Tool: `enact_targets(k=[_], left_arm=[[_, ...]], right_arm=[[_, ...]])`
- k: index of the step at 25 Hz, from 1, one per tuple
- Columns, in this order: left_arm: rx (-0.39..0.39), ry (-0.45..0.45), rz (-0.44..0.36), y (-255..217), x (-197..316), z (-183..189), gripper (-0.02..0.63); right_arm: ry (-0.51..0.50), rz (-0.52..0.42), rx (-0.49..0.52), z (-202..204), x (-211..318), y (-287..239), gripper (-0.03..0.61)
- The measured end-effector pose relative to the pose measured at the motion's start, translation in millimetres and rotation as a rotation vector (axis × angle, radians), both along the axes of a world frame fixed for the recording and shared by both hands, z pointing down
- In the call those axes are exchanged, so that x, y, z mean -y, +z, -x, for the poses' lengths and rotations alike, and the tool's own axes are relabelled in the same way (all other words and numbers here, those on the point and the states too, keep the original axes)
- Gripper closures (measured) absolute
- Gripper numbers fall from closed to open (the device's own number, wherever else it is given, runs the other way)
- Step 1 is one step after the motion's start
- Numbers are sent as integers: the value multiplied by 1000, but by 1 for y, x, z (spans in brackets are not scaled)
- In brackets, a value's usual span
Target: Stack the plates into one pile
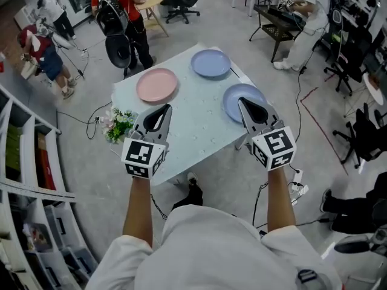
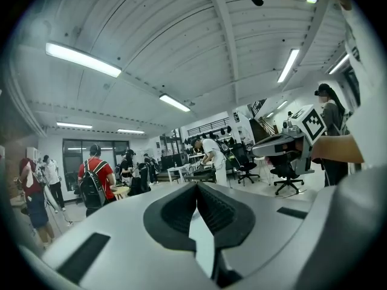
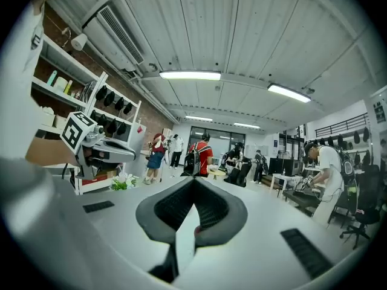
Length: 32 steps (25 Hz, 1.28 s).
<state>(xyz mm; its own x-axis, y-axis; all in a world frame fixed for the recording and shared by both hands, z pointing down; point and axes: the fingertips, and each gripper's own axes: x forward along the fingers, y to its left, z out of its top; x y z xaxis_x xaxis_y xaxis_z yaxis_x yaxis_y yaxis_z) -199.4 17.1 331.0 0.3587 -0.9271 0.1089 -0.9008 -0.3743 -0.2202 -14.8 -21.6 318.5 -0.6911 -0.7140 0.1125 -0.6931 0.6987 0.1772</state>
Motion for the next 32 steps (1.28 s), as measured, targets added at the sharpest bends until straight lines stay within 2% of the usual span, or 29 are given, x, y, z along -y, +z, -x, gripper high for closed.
enact_targets(k=[3,8,16,22,29,32], left_arm=[[-16,-12,-6,-1,44,20,595],[5,-19,-26,-15,112,45,595],[-15,-50,-3,-8,172,99,595],[-133,-58,74,20,210,122,595],[-149,-111,182,82,247,121,595],[-129,-140,250,108,260,121,595]], right_arm=[[-1,-3,-15,18,42,-3,568],[-13,-7,-16,44,110,-15,568],[-48,32,-18,101,179,-6,568],[-85,99,-31,130,212,22,568],[-164,208,-49,143,257,80,568],[-209,245,-67,152,272,101,568]])
